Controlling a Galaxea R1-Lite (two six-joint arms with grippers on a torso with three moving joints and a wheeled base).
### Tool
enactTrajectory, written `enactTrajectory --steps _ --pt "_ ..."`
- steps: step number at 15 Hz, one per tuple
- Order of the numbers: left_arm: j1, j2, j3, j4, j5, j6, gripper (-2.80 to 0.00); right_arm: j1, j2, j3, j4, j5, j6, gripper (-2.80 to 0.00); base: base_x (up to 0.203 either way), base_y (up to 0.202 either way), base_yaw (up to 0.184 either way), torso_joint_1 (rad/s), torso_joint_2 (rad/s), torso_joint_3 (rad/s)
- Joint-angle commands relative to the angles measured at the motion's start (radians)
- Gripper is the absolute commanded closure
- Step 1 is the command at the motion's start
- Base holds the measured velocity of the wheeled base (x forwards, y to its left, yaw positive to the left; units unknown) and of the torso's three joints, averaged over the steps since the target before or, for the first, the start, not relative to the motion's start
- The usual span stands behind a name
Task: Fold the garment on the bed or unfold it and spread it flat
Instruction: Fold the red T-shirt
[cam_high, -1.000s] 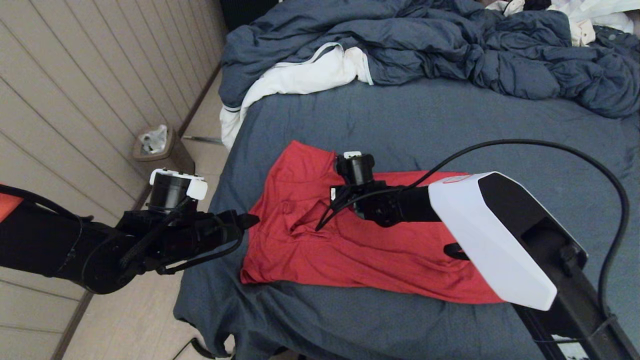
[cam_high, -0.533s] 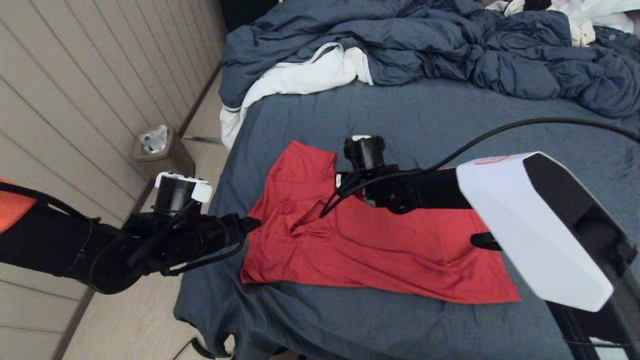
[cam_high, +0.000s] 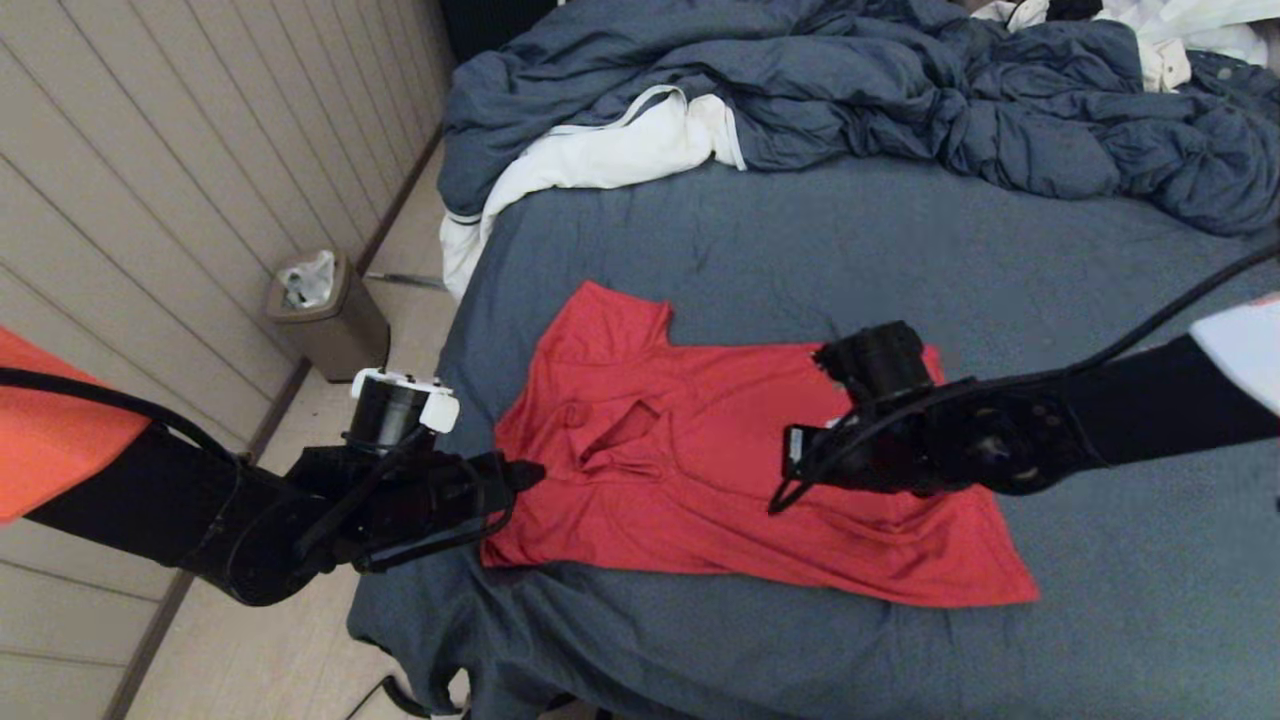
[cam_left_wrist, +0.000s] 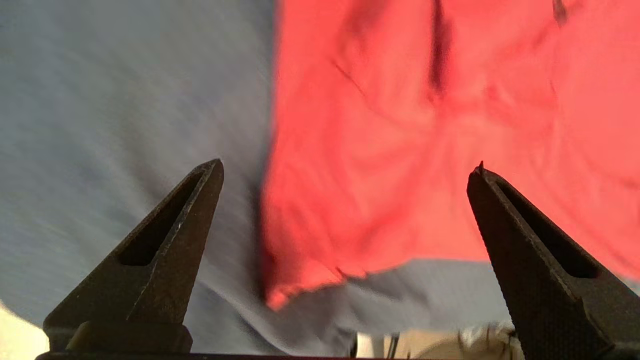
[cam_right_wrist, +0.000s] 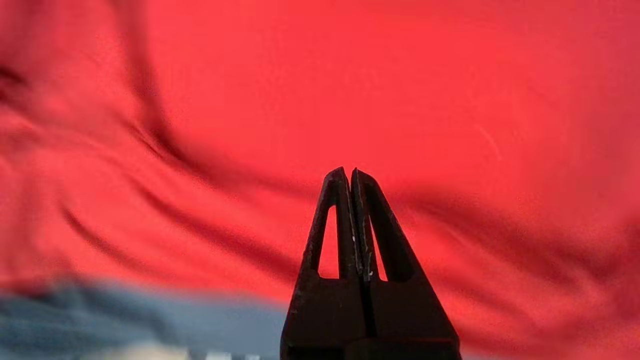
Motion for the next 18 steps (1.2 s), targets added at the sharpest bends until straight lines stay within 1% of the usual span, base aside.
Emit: enactTrajectory --steps 1,2,6,8,10,11,12,15,18 --pt "-0.014 0.017 0.006 -0.003 0.002 -0.004 -2.8 -0.105 -0.097 0.136 -0.046 0.063 0.006 0.0 0.0 0.0 0.0 0.0 0.0 0.0" --pt "-0.014 0.03 0.005 -0.003 0.002 -0.004 -2.8 -0.139 -0.115 0.169 -0.077 0.072 0.003 0.0 0.0 0.0 0.0 0.0 0.0 0.0" --pt "-0.01 0.051 0.005 0.006 0.024 0.05 -2.8 -0.24 -0.132 0.174 -0.094 0.077 -0.062 0.0 0.0 0.0 0.0 0.0 0.0 0.0" --pt "-0.007 0.055 0.01 0.006 0.028 0.075 -2.8 -0.321 -0.124 0.179 -0.092 0.082 -0.113 0.0 0.0 0.0 0.0 0.0 0.0 0.0" --pt "-0.008 0.056 0.02 0.001 0.028 0.09 -2.8 -0.367 -0.122 0.245 -0.093 0.086 -0.153 0.0 0.0 0.0 0.0 0.0 0.0 0.0" --pt "-0.008 0.052 0.022 0.006 0.028 0.09 -2.8 -0.392 -0.119 0.28 -0.095 0.091 -0.169 -2.68 0.0 0.0 0.0 0.0 0.0 0.0" --pt "-0.008 0.049 0.028 0.006 0.028 0.091 -2.8 -0.413 -0.118 0.292 -0.098 0.099 -0.193 -2.8 0.0 0.0 0.0 0.0 0.0 0.0" --pt "-0.008 0.039 0.029 0.0 0.025 0.099 -2.8 -0.459 -0.128 0.295 -0.099 0.115 -0.255 -2.8 0.0 0.0 0.0 0.0 0.0 0.0" --pt "-0.008 0.062 0.031 -0.002 0.026 0.108 -2.8 -0.459 -0.151 0.315 -0.093 0.113 -0.284 -2.8 0.0 0.0 0.0 0.0 0.0 0.0"
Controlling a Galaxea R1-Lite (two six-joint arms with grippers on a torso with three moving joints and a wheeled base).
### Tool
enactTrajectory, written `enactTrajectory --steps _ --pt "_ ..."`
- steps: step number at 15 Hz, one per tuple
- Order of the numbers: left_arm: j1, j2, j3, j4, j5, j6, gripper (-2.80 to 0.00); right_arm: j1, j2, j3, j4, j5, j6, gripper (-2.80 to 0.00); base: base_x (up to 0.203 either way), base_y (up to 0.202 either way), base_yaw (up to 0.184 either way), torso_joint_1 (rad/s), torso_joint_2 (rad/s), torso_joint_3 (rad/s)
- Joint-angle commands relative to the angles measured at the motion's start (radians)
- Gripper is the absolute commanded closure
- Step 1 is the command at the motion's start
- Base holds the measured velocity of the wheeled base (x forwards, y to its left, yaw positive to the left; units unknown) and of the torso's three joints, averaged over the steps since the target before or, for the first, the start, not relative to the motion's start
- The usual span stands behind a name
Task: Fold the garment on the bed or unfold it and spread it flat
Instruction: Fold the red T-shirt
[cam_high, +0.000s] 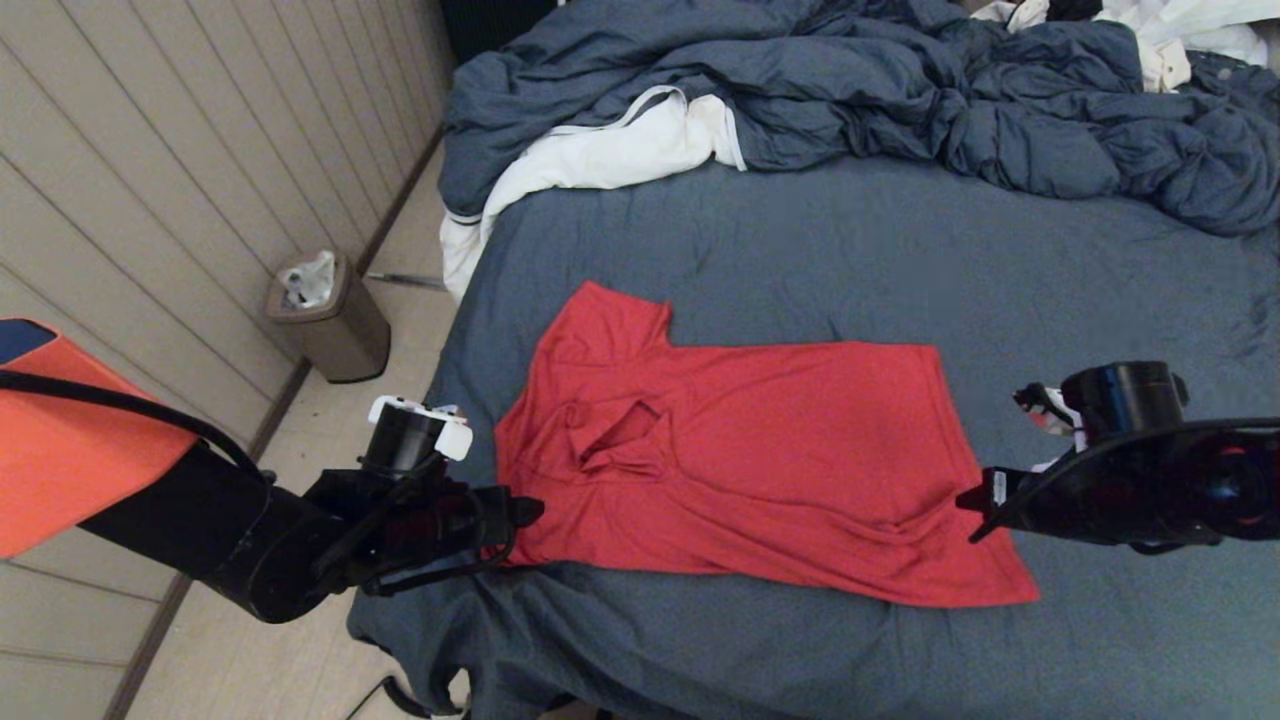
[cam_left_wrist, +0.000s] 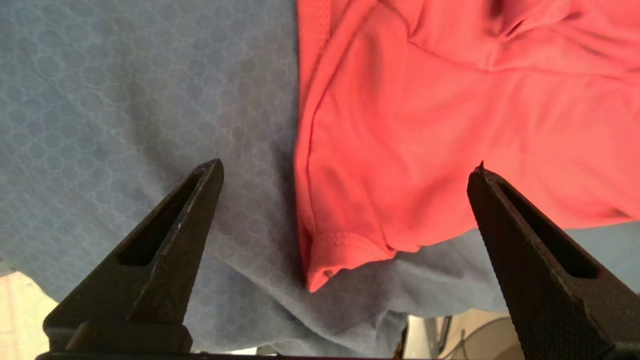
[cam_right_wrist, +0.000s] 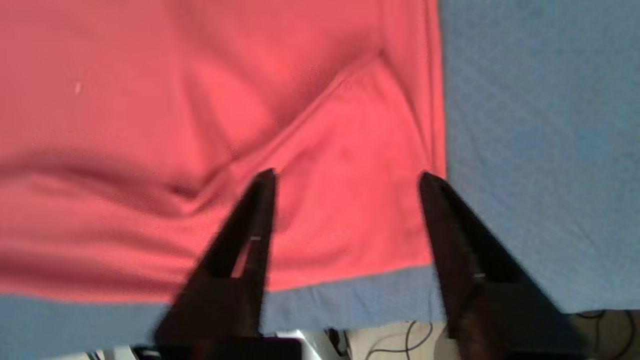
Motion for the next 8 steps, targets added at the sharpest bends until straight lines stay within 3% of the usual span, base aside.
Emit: enactTrajectory --steps 1,8 --pt "0.0 0.03 -0.005 -0.003 0.001 -0.003 -2.8 0.0 0.001 0.009 -0.001 0.0 -0.005 -2.8 0.0 0.0 0.0 0.0 0.0 0.0" --pt "0.0 0.077 -0.053 0.074 0.028 -0.008 -2.8 -0.032 0.056 -0.011 -0.008 -0.003 -0.006 -2.8 0.0 0.0 0.0 0.0 0.0 0.0"
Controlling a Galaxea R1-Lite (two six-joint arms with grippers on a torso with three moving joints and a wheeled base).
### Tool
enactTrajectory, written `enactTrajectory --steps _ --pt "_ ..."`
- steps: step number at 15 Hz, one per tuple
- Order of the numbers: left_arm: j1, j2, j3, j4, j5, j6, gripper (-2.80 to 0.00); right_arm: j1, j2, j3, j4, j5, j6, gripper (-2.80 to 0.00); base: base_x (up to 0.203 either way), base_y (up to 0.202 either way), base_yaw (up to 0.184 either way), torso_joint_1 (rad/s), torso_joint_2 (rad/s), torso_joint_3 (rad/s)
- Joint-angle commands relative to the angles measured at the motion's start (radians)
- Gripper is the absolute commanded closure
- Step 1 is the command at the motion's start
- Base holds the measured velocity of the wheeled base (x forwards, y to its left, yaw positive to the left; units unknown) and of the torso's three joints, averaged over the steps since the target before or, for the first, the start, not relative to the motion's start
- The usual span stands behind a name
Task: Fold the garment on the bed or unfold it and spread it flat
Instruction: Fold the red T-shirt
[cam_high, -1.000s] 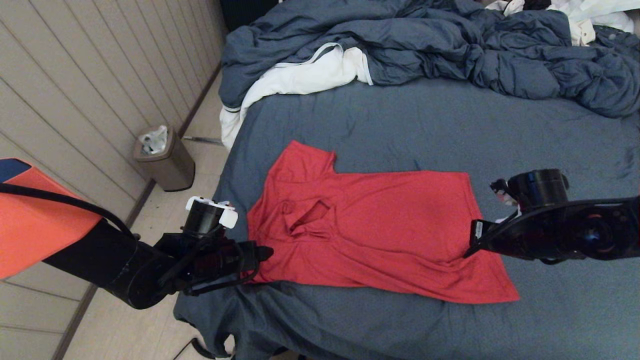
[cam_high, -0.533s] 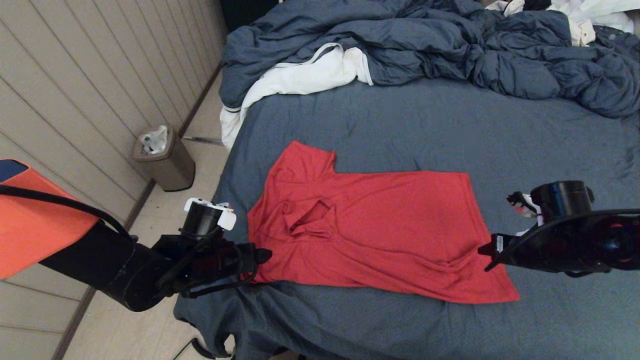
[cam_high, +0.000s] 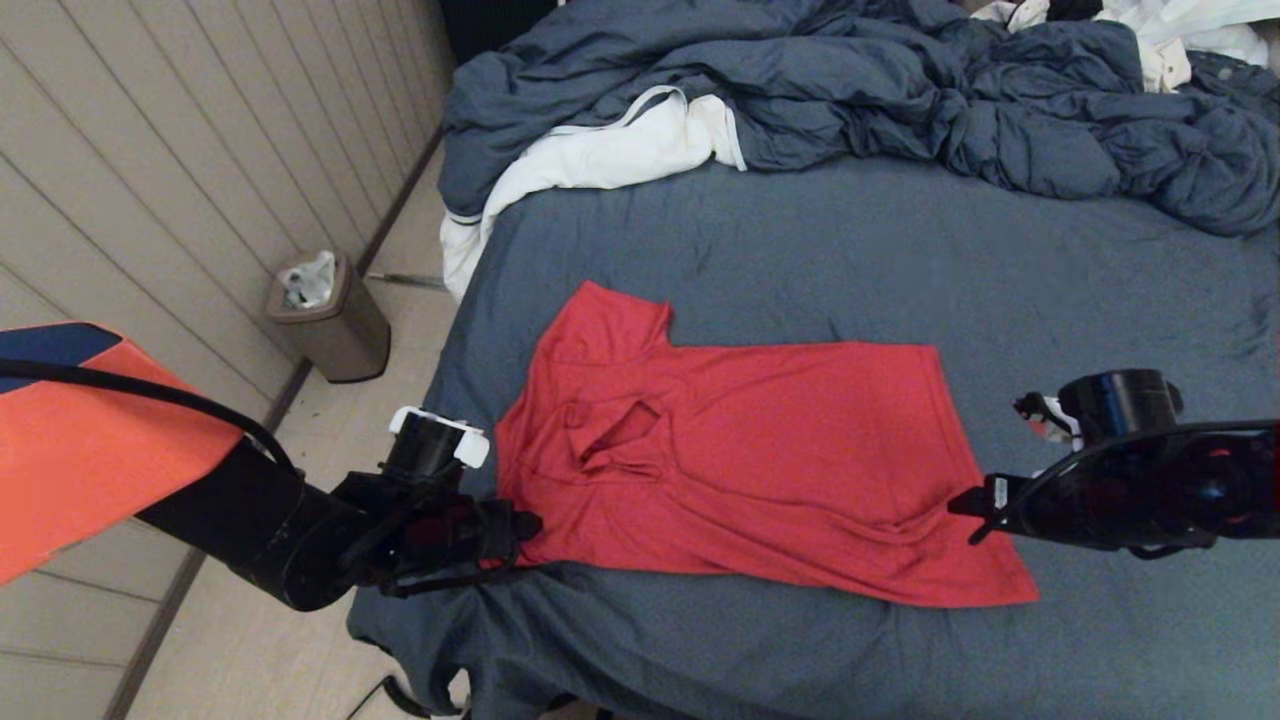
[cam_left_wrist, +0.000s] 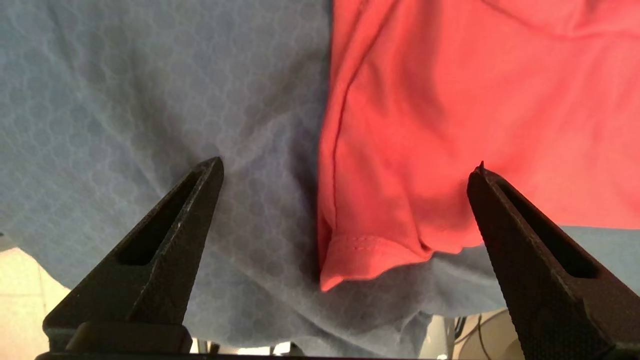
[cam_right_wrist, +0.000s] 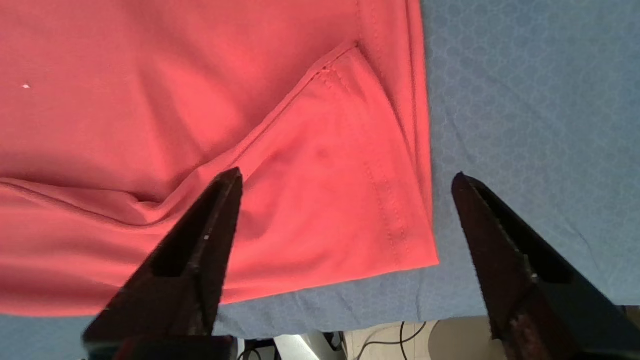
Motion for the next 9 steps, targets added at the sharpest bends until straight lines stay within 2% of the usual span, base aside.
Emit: enactTrajectory --steps 1,9 --pt "0.0 0.04 -0.009 -0.007 0.001 -0.006 -2.8 -0.003 0.012 -0.002 -0.001 0.0 0.001 -2.8 0.0 0.0 0.0 0.0 0.0 0.0" --pt "-0.017 0.096 -0.021 -0.033 0.0 -0.01 -2.8 -0.003 0.019 -0.002 -0.001 -0.001 0.001 -2.8 0.0 0.0 0.0 0.0 0.0 0.0"
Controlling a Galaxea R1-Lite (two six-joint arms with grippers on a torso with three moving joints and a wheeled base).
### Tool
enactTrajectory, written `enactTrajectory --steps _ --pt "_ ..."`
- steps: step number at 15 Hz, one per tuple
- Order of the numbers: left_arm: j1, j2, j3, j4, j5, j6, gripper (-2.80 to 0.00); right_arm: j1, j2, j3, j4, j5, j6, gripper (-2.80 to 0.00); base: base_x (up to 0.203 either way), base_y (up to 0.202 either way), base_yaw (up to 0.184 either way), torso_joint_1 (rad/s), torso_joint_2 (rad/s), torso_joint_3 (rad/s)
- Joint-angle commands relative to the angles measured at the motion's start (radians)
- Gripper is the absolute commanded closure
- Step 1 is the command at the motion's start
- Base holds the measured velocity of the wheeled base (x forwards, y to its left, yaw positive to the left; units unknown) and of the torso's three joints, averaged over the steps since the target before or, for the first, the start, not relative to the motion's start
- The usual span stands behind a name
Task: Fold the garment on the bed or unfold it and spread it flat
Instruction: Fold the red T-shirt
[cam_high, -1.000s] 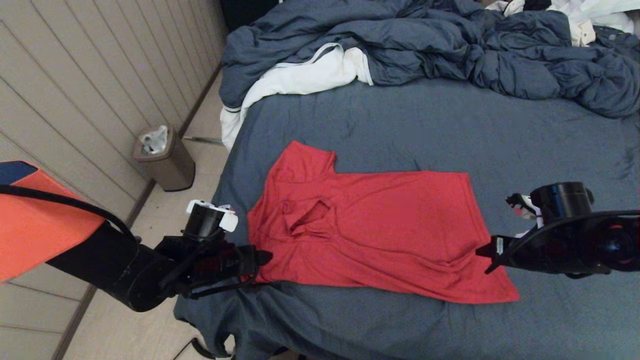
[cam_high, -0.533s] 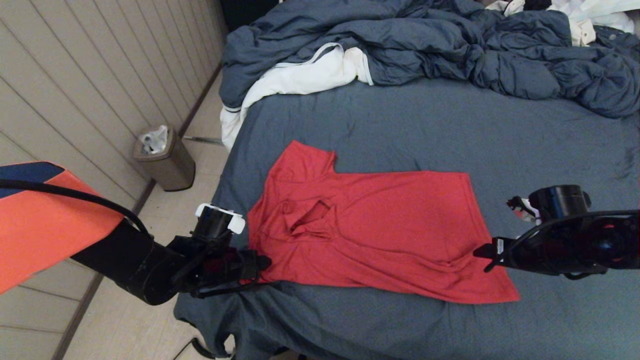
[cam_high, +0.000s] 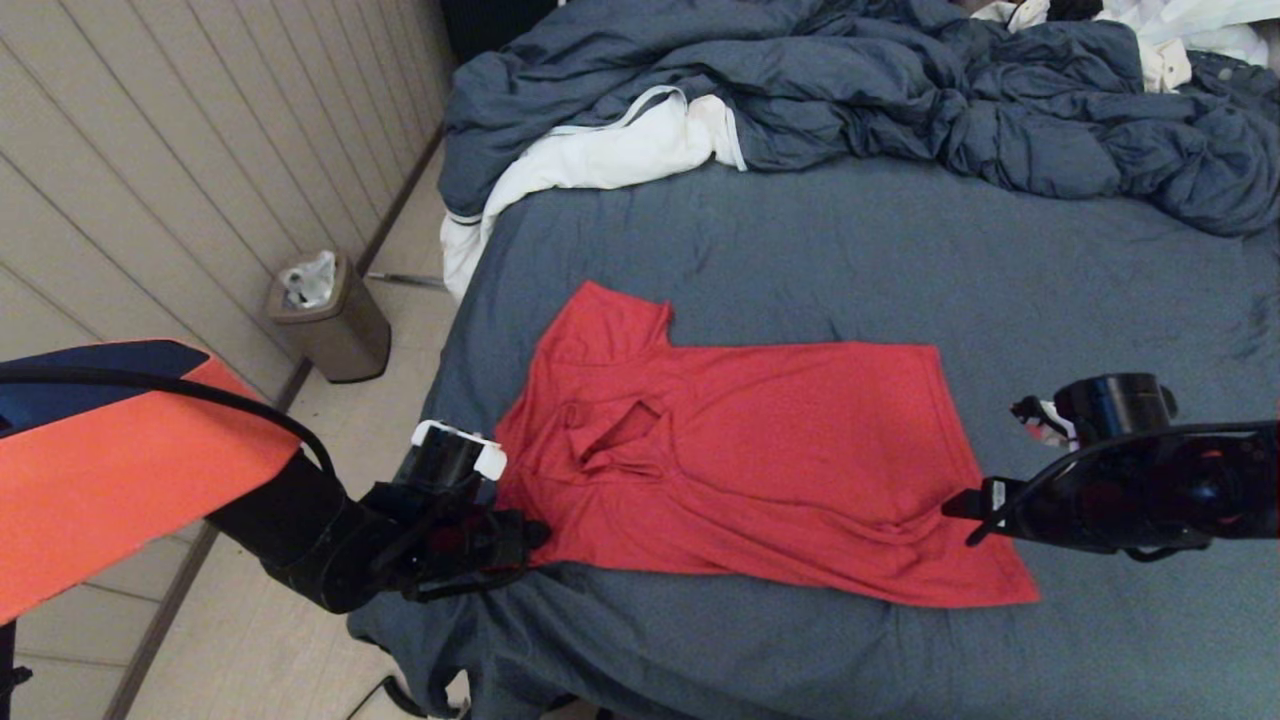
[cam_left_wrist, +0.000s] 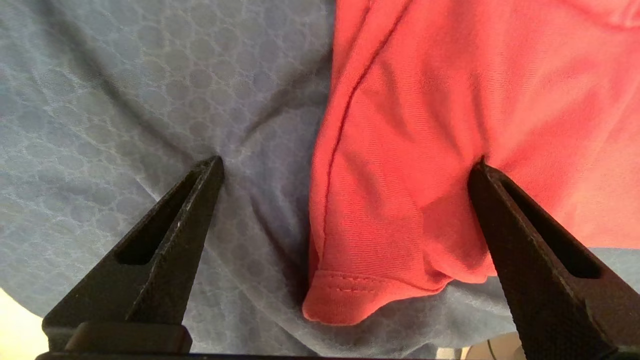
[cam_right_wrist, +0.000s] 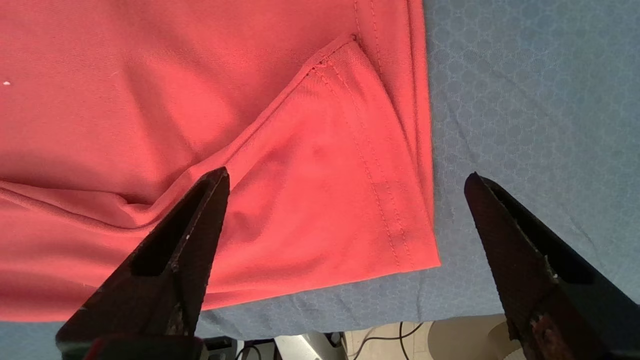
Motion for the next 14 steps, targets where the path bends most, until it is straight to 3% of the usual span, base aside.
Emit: enactTrajectory --steps 1,14 --pt "-0.006 0.01 0.004 -0.001 0.0 -0.003 0.0 0.0 0.003 0.0 -0.001 -0.001 0.001 -2.8 0.0 0.0 0.0 0.0 0.0 0.0" --pt "-0.014 0.005 0.022 -0.071 0.0 -0.008 0.0 -0.042 0.089 0.063 -0.001 -0.011 -0.107 -2.8 0.0 0.0 0.0 0.0 0.0 0.0"
